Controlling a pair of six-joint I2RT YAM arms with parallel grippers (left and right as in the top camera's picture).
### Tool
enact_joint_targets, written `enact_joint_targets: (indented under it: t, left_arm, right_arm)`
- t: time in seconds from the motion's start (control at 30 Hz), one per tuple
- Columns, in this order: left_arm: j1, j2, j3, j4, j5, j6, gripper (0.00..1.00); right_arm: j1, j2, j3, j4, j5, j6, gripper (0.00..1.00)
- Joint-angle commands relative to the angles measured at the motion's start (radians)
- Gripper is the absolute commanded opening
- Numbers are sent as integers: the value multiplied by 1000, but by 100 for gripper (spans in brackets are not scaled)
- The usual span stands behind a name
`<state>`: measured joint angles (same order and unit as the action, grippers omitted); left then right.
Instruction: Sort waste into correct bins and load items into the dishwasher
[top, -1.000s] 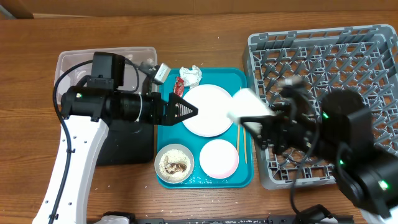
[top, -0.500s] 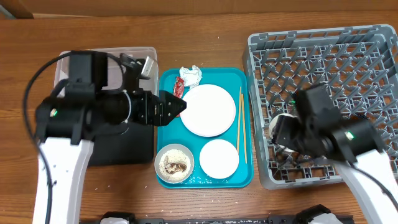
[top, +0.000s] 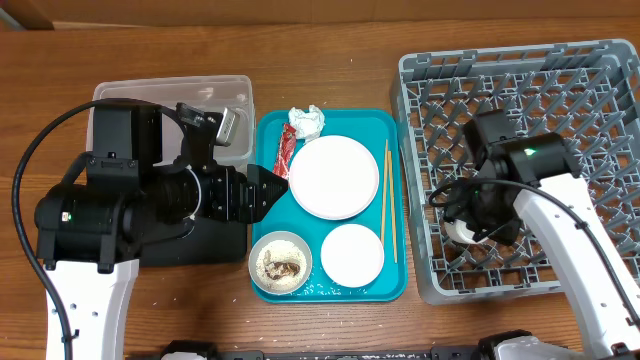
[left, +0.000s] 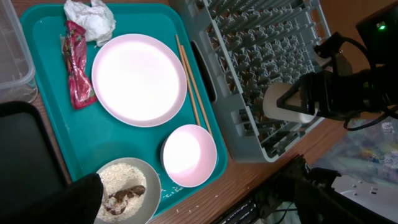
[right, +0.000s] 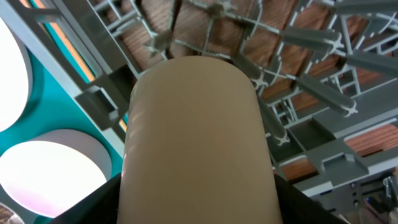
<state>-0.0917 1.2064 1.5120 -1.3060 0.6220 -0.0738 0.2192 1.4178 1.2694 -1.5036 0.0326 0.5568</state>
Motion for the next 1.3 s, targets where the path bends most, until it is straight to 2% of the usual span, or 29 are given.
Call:
enact_joint_targets:
  t: [0.0,0.03,0.13,0.2,0.4,0.57,0.6,0.67,0.73,0.77,0.8,0.9,1.0,1.27]
  left_arm:
    - [-1,-4,17,2,-12,18,100]
    - [-1,-3,17,2,-12,18,100]
    - [-1,-5,17,5,-7,18,100]
    - [-1,-7,19,2,4,18,100]
    - [-1,-12,62,-24,3,18,100]
    - [-2,-25,75,-26,2,18,100]
    - [-2,-34,75,-24,0,13,100]
    - [-1,-48,80,-24,-15,13,100]
    - [-1,-68,98,-24,-81,-11,99]
    - [-1,-92,122,-28,-190,-60,98]
    - [-1,-112,141,-42,-298,-133,98]
    - [-1,-164,179,-86,-541,-280,100]
    - [-1,-229,188,-104,-676,-332,100]
    - [-1,-257,187,-131,-683,-330,100]
  right_arm:
    - [-17,-5,0,1,-58,-80,67]
    - [-17,-4,0,2,-76,-96,68]
    - [-17,-3,0,-6,-98,-116,84]
    - [-17,-4,0,-5,-93,-96,100]
    - [-2,-43,23,32,-68,-75,100]
    - [130,-142,26,153,-145,-170,91]
    - [222,-166,26,202,-167,-200,86]
    - [309,-165,26,229,-164,-201,80]
    - [403,-148,10,269,-159,-206,76]
    - [480,-119,-15,295,-113,-198,69]
    - [510,-98,-27,297,-74,-180,69]
    - [549,-24,-67,302,-2,-156,66]
    - [542,72,-105,332,-2,-159,66]
    - [537,233,-177,423,-3,-221,64]
